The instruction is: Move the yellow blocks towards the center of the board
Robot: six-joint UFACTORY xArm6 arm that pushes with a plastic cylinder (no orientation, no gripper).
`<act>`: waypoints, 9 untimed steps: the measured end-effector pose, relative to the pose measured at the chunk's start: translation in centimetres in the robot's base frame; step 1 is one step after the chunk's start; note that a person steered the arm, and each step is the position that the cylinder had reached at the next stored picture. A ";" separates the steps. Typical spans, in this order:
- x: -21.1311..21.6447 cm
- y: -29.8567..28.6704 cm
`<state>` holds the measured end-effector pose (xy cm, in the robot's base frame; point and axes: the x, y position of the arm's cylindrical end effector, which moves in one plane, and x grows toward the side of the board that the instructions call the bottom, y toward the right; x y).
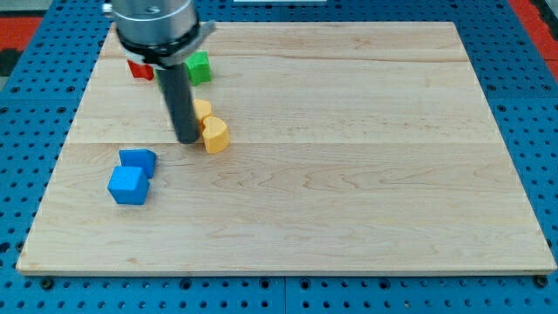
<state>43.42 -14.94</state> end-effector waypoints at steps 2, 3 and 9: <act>-6.0 9.1; -5.3 8.1; -4.6 -3.5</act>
